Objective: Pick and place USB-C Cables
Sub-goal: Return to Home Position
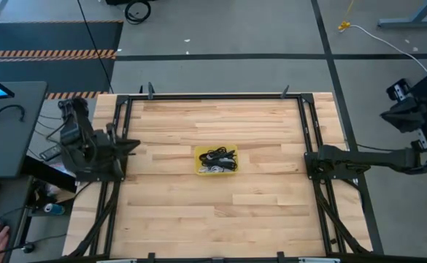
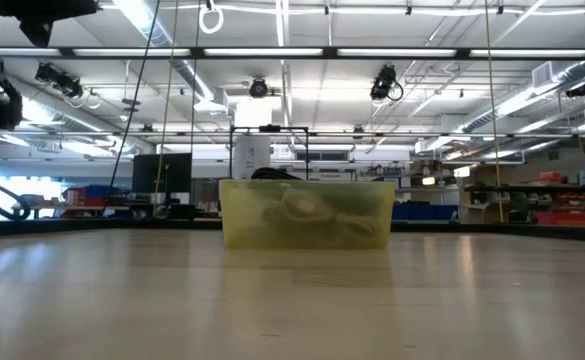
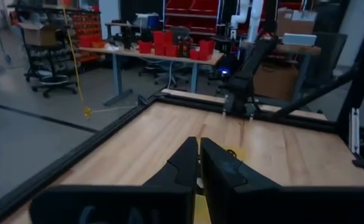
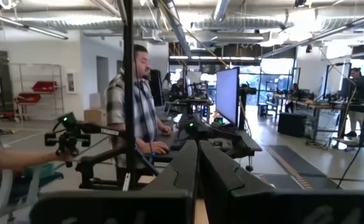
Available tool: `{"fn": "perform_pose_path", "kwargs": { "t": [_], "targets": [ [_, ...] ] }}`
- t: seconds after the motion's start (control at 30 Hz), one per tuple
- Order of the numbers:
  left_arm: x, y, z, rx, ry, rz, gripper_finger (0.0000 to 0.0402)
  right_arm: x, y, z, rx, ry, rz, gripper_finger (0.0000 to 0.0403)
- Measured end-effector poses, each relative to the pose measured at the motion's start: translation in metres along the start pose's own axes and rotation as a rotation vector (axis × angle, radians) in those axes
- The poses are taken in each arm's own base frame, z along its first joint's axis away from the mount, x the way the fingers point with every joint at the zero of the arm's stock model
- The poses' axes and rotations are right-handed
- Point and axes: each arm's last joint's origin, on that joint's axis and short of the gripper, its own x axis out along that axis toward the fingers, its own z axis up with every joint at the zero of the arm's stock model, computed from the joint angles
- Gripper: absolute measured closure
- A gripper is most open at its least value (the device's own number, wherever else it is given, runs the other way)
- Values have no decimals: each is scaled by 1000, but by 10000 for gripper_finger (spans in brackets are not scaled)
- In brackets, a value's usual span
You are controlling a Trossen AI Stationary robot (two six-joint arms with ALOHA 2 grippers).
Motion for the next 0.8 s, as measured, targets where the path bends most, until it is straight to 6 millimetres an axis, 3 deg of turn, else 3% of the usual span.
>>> {"fn": "perform_pose_path", "kwargs": {
  "t": [0.13, 0.3, 0.47, 0.6, 0.8],
  "targets": [
    [-2, 13, 4, -17, 13, -70, 377, 7, -5, -6, -4, 30, -23, 380],
    [-8, 21, 11, -134, 70, -409, 377, 18, -13, -15, 12, 63, -42, 380],
    [-13, 31, 19, -128, 2, -620, 377, 35, -17, -21, -21, 34, 133, 380],
    [-14, 35, 18, -76, -17, -622, 377, 59, -23, -42, 7, 75, 309, 380],
    [-13, 31, 10, -89, 22, -630, 377, 85, -34, -84, 54, 98, 333, 380]
  ]
}}
